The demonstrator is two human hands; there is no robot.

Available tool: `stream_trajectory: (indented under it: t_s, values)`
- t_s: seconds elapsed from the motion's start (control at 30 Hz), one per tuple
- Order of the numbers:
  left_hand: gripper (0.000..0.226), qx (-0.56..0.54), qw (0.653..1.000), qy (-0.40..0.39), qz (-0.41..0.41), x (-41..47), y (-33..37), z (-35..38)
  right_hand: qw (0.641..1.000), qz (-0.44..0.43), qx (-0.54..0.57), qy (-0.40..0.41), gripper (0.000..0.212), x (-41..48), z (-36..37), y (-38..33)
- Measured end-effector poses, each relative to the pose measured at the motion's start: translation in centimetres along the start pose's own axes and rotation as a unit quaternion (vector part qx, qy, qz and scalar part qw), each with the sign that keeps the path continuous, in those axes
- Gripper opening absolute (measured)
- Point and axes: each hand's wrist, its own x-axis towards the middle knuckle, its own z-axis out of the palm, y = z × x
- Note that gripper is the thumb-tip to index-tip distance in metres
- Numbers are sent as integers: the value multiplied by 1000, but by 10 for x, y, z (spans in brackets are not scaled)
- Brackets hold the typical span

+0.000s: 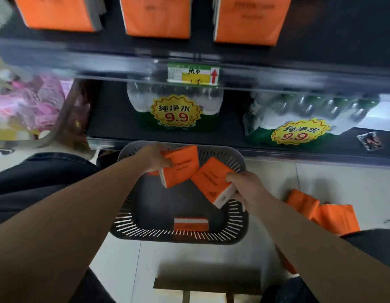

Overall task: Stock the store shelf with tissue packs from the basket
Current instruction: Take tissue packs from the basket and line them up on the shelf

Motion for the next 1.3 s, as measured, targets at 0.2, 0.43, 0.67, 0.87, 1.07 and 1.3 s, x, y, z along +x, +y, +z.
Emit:
stream_trajectory:
  t_s: [0.2,0.43,0.67,0.87,1.07,1.3]
  values:
    - [27,-73,996,56,1,-32,23,-33,985,-10,169,-44,29,-32,-6,-19]
    - [42,-282,958,52,10,-65,40,-55,958,-20,278,-66,10,-69,-21,-34]
    - [35,-397,915,46,53,-101,68,-66,904,-37,403,-136,16,-103,-30,-45]
    - [40,-461,881,52,95,-126,97,-62,855,-48,469,-218,19,-129,-30,-53]
    - [40,-504,853,52,124,-149,126,-56,888,-74,401,-213,15,-147,-35,-63]
    - [95,-503,844,42,181,-170,156,-52,904,-166,337,-203,20,-161,-44,-77]
